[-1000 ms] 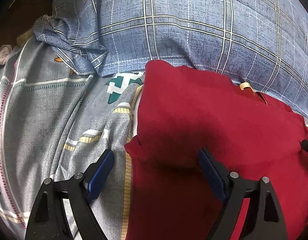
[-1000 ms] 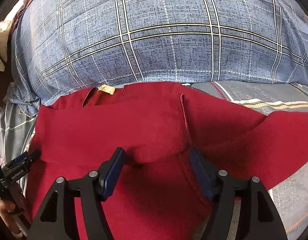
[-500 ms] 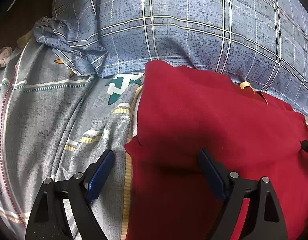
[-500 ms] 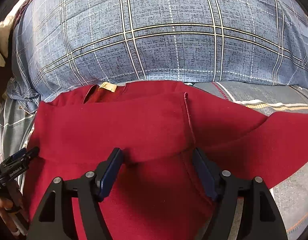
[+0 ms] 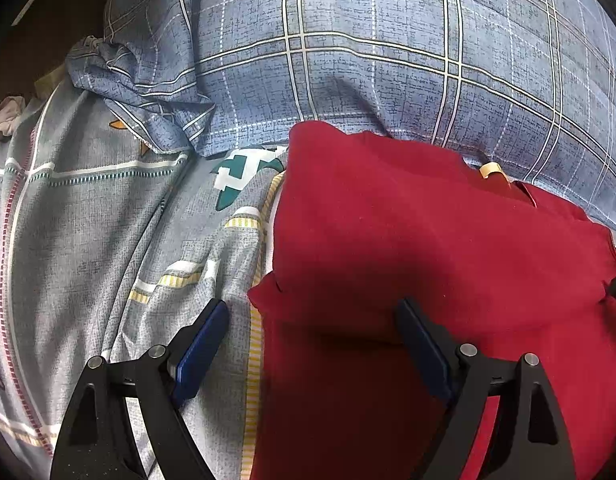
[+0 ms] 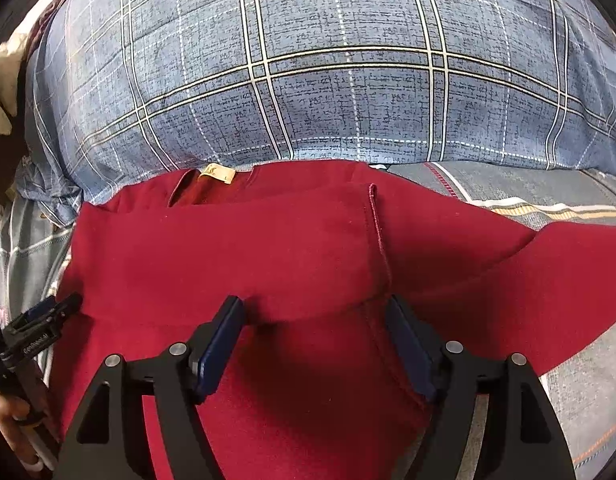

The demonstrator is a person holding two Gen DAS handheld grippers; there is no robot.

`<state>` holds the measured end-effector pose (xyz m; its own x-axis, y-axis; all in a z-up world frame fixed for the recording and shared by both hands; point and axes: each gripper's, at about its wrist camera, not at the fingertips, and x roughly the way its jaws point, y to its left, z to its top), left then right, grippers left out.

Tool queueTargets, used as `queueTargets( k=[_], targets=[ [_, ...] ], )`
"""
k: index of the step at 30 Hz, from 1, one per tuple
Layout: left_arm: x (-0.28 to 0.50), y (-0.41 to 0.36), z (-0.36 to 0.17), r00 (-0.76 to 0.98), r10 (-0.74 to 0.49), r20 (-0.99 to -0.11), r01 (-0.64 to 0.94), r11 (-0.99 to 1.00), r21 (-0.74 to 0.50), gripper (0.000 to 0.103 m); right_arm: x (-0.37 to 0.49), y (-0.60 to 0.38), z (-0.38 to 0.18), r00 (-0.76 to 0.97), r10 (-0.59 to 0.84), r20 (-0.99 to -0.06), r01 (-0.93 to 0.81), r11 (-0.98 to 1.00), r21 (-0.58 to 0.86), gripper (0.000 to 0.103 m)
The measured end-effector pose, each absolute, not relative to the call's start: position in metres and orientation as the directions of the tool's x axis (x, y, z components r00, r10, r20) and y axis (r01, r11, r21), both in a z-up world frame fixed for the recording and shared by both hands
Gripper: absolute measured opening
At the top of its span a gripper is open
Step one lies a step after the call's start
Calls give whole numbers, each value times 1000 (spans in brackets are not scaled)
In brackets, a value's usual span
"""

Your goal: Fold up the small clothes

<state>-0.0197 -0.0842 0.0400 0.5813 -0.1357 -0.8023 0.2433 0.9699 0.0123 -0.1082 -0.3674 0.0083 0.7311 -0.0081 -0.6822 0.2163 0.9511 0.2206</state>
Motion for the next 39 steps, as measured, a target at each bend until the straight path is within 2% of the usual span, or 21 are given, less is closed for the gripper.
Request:
queueTargets(
  k=[5, 10, 13, 17, 22, 29, 31, 33, 35, 39],
  targets=[
    [-19, -83, 40, 575, -141, -806, 243, 970, 4, 86, -124, -381, 21, 750, 27, -661, 224, 930, 291, 75],
    [-20, -82, 40, 575, -144, -805, 241, 971, -2, 86, -171, -439, 52, 799, -89, -594, 345, 877, 333, 75],
    [-20, -83, 40, 576, -143, -805, 239, 971, -2, 86, -200, -490, 55, 793, -141, -593, 440, 806, 396, 75],
    [-20, -83, 40, 577, -143, -804, 241, 971, 1, 86, -231, -545, 49, 740, -248, -626, 558, 746, 364, 75],
    [-21, -84, 40, 581, -139, -802, 241, 970, 7, 86, -254, -590, 41, 744, -242, -623, 587, 682, 436, 71],
    [-21, -84, 41, 578, -143, -804, 243, 970, 3, 86, -235, -600, 25, 711, -213, -670, 611, 659, 439, 52],
    [-21, -83, 42, 577, -147, -803, 247, 969, 0, 86, -230, -597, 23, 714, -221, -665, 606, 670, 428, 43],
    [-21, -83, 43, 577, -151, -803, 250, 968, -2, 86, -223, -598, 19, 700, -242, -672, 617, 679, 399, 23],
    [-21, -81, 46, 581, -157, -799, 249, 968, -9, 86, -218, -601, 19, 684, -267, -679, 633, 679, 371, 14],
    [-22, -74, 54, 591, -180, -786, 236, 971, -44, 86, -222, -583, 50, 727, -297, -619, 594, 725, 349, 11]
  ],
)
